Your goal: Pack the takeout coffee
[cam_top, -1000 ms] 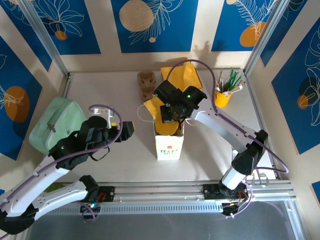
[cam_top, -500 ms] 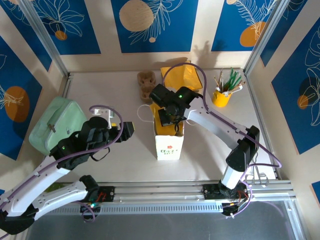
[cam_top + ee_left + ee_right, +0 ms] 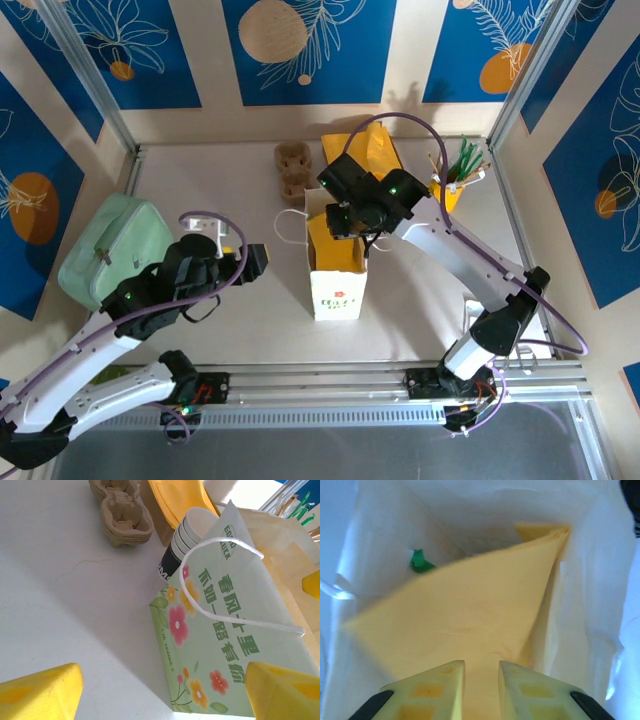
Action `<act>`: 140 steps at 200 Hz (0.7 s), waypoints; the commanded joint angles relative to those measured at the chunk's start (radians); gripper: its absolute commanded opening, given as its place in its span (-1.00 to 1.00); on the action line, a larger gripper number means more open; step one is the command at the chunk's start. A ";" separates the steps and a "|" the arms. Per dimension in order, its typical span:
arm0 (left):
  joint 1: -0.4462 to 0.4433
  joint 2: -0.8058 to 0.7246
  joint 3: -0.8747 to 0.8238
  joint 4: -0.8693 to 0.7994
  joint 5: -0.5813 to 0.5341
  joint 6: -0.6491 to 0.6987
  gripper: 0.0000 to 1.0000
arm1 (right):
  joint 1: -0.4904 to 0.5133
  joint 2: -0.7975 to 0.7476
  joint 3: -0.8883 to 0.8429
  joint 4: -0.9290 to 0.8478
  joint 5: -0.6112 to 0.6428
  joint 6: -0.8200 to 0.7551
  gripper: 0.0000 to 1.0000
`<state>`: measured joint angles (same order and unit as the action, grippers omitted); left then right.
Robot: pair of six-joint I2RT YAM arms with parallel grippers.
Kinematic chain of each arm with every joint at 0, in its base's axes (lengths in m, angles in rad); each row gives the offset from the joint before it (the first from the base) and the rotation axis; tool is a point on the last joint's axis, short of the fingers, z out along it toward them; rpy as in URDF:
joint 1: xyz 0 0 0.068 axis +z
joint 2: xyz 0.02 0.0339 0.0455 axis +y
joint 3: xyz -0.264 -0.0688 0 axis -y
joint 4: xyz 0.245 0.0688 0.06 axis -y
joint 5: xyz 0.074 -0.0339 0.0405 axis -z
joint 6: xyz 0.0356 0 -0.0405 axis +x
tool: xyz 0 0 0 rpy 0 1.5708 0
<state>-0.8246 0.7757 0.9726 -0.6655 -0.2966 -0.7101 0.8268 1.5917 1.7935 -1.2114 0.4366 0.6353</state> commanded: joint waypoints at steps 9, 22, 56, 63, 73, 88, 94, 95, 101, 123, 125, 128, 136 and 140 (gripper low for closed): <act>0.013 -0.021 -0.006 0.020 -0.017 -0.010 0.68 | -0.018 -0.027 -0.018 0.101 -0.131 -0.006 -0.50; 0.013 -0.023 -0.006 0.018 -0.015 -0.011 0.68 | -0.023 -0.027 -0.032 0.124 -0.142 -0.004 -0.51; 0.013 -0.026 -0.008 0.015 -0.017 -0.013 0.68 | -0.038 -0.021 -0.036 0.138 -0.167 -0.009 -0.51; 0.013 -0.026 -0.008 0.015 -0.017 -0.014 0.68 | -0.039 -0.021 -0.032 0.138 -0.166 -0.012 -0.51; 0.013 -0.026 -0.008 0.017 -0.016 -0.014 0.68 | -0.040 -0.026 -0.032 0.142 -0.172 -0.017 -0.51; 0.012 -0.025 -0.008 0.018 -0.015 -0.014 0.68 | -0.041 -0.036 -0.030 0.147 -0.178 -0.023 -0.47; 0.013 -0.026 -0.008 0.018 -0.015 -0.012 0.67 | -0.041 -0.039 -0.028 0.151 -0.185 -0.031 -0.43; 0.013 -0.025 -0.008 0.018 -0.015 -0.012 0.68 | -0.041 -0.041 -0.026 0.152 -0.187 -0.032 -0.42; 0.013 -0.025 -0.006 0.018 -0.016 -0.011 0.68 | -0.041 -0.046 -0.024 0.154 -0.191 -0.039 -0.33; 0.013 -0.026 -0.005 0.017 -0.015 -0.010 0.68 | -0.038 -0.086 -0.028 0.179 -0.180 -0.050 -0.01; 0.013 -0.025 -0.006 0.017 -0.015 -0.010 0.68 | -0.039 -0.091 -0.030 0.182 -0.178 -0.052 0.00; 0.013 -0.024 -0.005 0.017 -0.015 -0.009 0.68 | -0.040 -0.098 -0.035 0.189 -0.176 -0.053 0.03; 0.012 -0.025 -0.005 0.015 -0.015 -0.008 0.67 | -0.041 -0.122 -0.051 0.213 -0.173 -0.060 0.10; 0.013 -0.024 -0.005 0.015 -0.015 -0.007 0.68 | -0.045 -0.133 -0.060 0.226 -0.173 -0.064 0.13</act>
<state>-0.8246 0.7601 0.9722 -0.6651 -0.2966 -0.7101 0.7887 1.5551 1.7622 -1.0500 0.2764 0.6003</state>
